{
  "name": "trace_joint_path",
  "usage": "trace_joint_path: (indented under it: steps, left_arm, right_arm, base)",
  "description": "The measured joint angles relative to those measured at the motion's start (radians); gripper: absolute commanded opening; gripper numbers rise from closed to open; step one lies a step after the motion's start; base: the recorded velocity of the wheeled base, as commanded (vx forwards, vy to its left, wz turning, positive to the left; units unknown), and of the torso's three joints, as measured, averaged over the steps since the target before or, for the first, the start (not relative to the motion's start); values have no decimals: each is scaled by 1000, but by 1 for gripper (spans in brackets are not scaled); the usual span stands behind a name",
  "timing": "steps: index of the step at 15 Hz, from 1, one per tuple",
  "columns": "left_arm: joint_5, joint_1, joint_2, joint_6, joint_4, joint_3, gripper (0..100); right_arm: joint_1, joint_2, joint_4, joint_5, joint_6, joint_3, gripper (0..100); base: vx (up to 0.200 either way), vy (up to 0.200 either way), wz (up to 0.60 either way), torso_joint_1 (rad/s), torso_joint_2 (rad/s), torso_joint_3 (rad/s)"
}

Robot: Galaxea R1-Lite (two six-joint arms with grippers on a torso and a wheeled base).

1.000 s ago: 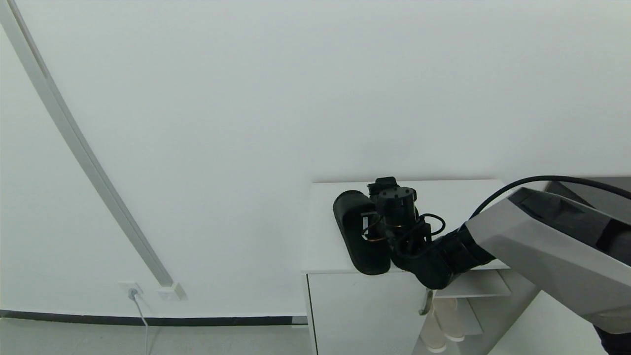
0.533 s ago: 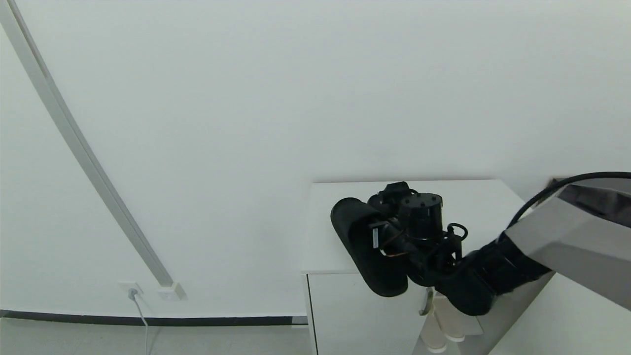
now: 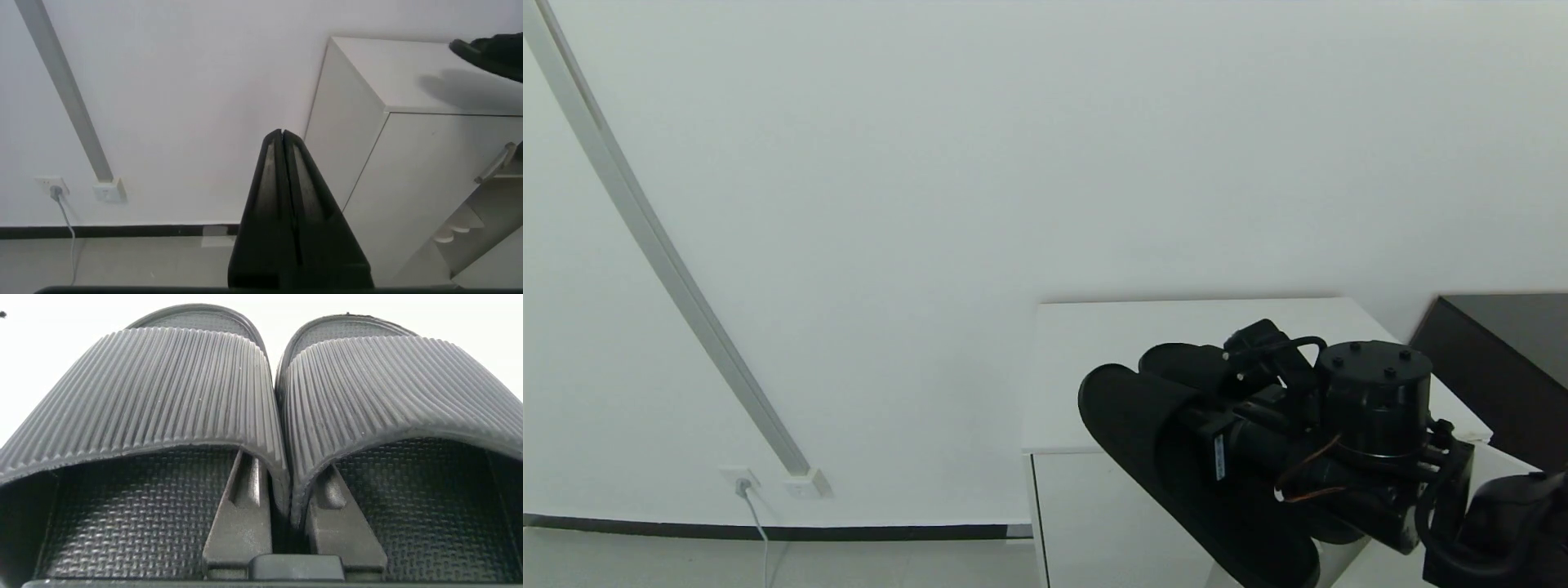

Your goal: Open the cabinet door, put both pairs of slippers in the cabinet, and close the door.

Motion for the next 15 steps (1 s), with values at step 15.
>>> trace_joint_path:
  steps: [15]
  left_arm:
    - [-1, 0, 0, -2, 0, 0, 0]
  right_arm:
    - [33, -29, 1, -3, -6, 16, 0]
  base:
    - [-120, 0, 0, 3, 0, 4]
